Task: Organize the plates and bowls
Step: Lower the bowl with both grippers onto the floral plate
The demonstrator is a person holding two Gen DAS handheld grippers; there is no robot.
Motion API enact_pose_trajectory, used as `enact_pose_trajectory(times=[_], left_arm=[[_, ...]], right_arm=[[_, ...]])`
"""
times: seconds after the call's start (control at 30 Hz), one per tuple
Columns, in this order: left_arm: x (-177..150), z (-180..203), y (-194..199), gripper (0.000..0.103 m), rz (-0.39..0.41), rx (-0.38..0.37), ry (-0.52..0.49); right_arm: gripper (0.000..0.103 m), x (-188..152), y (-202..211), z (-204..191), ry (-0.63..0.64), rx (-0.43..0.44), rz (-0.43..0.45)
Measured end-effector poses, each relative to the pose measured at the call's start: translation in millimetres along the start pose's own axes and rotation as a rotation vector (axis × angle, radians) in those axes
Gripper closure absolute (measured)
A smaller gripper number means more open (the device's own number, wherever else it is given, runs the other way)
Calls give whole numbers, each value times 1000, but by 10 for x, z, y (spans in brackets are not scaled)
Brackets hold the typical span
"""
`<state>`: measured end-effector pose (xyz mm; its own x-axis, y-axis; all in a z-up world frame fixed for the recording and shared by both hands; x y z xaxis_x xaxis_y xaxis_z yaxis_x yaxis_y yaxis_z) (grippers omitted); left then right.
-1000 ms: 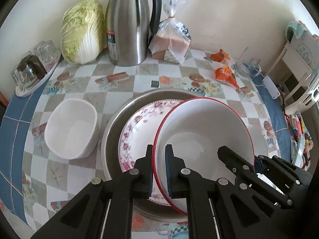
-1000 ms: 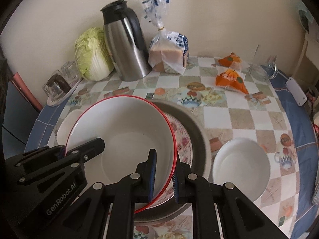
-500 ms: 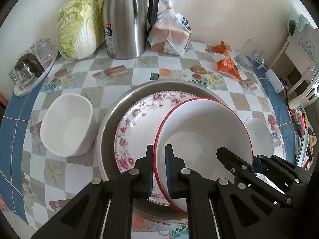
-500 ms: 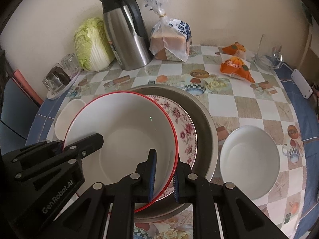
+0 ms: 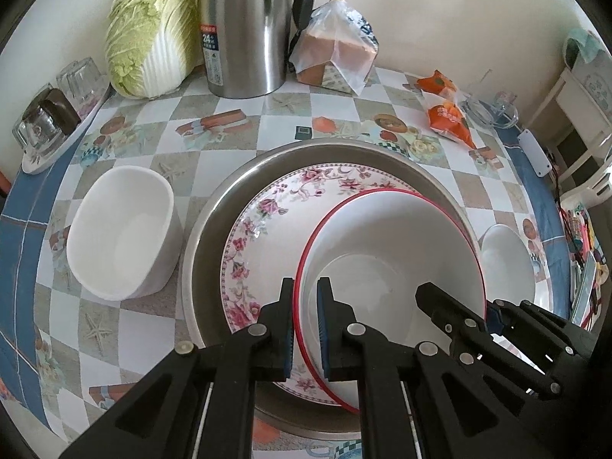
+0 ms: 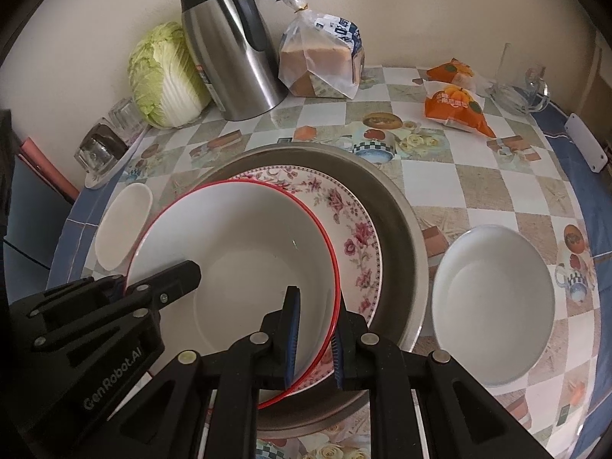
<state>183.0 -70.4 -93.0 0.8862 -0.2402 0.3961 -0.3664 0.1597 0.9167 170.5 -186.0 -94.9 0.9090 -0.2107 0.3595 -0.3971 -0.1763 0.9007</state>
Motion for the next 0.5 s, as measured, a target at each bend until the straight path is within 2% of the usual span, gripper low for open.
enact_pose_trajectory(times=[0.5], left_arm=[[28, -104, -95, 94, -5, -16, 45]], right_arm=[[87, 43, -73, -48, -20, 17, -2]])
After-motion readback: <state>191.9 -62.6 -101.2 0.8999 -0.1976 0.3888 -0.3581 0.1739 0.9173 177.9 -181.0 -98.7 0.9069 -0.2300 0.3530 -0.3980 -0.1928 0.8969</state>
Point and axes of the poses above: each gripper's, at about its wrist camera, not at the fingertips, and y roughly against the way its jaws point, z to its right, x to its top, the point moved 5 cm from there along -y, roughly the way its jaws point, and after that the axes turned 9 degrees about -y, right-handed, at the moved point
